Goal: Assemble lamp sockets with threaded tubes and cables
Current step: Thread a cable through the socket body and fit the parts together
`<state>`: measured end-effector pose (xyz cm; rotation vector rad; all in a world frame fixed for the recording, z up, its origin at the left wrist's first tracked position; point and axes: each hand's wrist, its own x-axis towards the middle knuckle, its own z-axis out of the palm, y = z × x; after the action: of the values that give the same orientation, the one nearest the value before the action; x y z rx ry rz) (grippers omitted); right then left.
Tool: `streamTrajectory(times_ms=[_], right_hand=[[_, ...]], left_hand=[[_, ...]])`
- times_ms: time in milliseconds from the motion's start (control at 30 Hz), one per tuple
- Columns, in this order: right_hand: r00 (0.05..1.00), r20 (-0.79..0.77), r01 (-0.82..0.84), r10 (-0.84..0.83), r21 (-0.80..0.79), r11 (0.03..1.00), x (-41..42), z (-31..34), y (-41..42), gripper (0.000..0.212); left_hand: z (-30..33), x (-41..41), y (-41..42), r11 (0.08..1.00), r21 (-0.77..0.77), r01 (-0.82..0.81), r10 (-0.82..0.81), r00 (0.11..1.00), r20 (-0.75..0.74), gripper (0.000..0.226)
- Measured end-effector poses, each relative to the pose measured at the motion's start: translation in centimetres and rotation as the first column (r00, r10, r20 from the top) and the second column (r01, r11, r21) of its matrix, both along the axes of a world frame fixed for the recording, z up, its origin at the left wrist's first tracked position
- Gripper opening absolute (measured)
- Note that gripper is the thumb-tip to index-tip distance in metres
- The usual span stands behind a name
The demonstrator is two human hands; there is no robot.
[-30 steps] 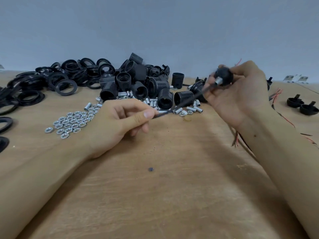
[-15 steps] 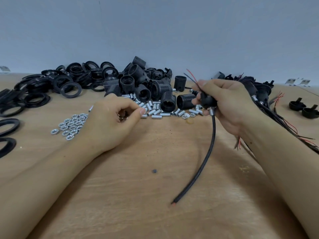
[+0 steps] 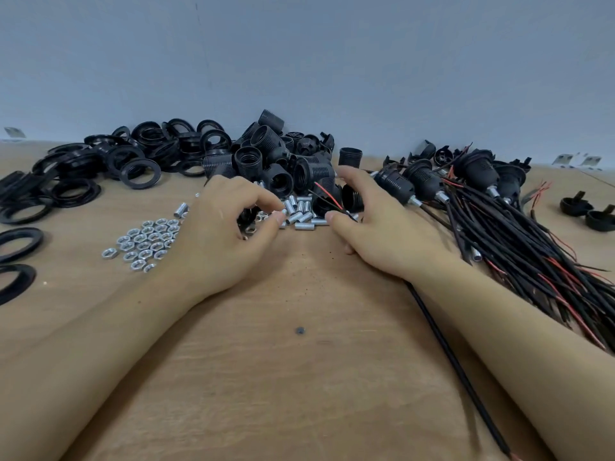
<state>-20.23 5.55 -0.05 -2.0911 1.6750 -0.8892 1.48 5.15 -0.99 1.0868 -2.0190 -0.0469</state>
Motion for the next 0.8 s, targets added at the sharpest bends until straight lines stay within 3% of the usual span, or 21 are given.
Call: streamTrajectory(times_ms=[100,233,467,567,667,800], right_hand=[[0.999,0.031,-0.016,0.015,0.027,0.999,0.4,0.4,0.1,0.053],[0.907,0.417,-0.102,0.057,0.086,0.991,0.9,0.6,0.6,0.036],[0.829,0.547,-0.214,0.121,0.109,0.971,1.5,0.6,1.1,0.016],[0.758,0.635,-0.276,0.148,0.107,0.955,1.4,0.8,1.2,0.011],[0.7,0.696,-0.252,0.16,0.031,0.967,1.1,1.3,1.1,0.021],[0.637,0.76,-0.211,0.128,0.012,0.977,0.1,1.7,0.8,0.027]], left_hand=[[-0.3,0.0,-0.1,0.996,0.087,0.011,-0.015,0.999,0.042,0.017],[-0.6,-0.2,0.1,0.974,0.225,0.008,-0.028,0.996,0.086,0.051],[-0.5,-0.3,0.2,0.968,0.243,0.064,-0.076,0.996,0.04,0.064],[-0.5,-0.4,0.0,0.974,0.187,0.131,-0.134,0.991,0.003,0.05],[-0.1,-0.5,0.2,0.976,0.146,0.164,-0.139,0.976,-0.17,0.053],[0.0,-1.4,2.2,0.976,-0.118,0.18,-0.201,0.96,-0.196,0.048]])
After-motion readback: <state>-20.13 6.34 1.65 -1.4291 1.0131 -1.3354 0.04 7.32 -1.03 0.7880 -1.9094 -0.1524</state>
